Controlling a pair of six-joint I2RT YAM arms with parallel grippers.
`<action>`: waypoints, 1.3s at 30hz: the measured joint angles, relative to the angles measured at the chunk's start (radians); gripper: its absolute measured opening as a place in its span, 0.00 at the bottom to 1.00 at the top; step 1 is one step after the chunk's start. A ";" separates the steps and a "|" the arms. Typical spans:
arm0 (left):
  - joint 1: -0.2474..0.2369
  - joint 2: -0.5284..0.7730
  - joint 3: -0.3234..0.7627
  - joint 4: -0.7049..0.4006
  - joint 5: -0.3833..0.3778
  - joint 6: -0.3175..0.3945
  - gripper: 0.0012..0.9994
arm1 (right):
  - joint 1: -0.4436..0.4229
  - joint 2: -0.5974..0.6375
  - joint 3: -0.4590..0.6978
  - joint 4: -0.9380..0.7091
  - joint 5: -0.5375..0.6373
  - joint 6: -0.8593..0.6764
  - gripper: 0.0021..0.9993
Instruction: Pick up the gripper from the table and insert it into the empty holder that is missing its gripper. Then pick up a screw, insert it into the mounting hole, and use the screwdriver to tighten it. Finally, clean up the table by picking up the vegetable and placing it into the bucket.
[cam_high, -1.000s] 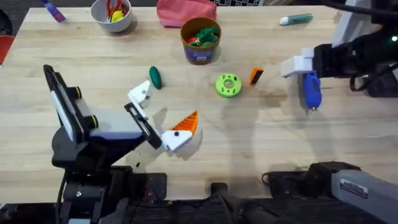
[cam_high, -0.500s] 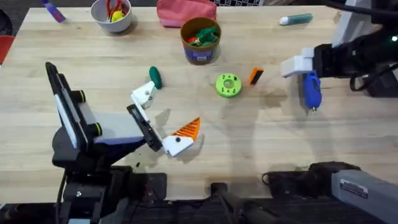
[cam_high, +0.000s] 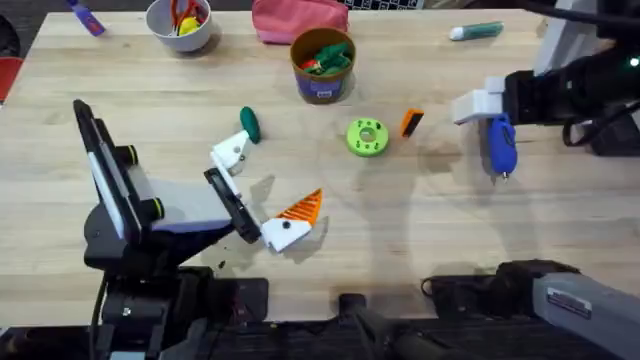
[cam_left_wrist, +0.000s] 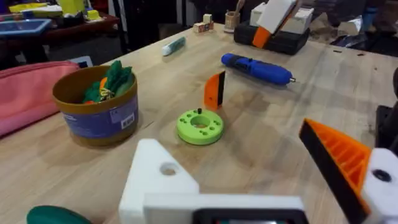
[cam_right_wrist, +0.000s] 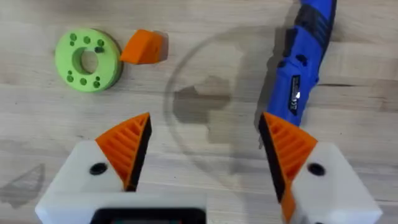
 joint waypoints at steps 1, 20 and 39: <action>0.000 0.000 0.000 0.000 0.000 0.000 0.99 | 0.000 0.000 0.000 0.000 0.000 0.000 0.99; 0.000 0.000 0.000 0.000 0.000 0.000 0.99 | 0.000 0.000 0.000 0.000 0.000 0.000 0.99; 0.000 0.000 0.000 0.000 0.000 0.000 0.99 | 0.033 0.000 0.000 0.000 0.024 0.196 0.99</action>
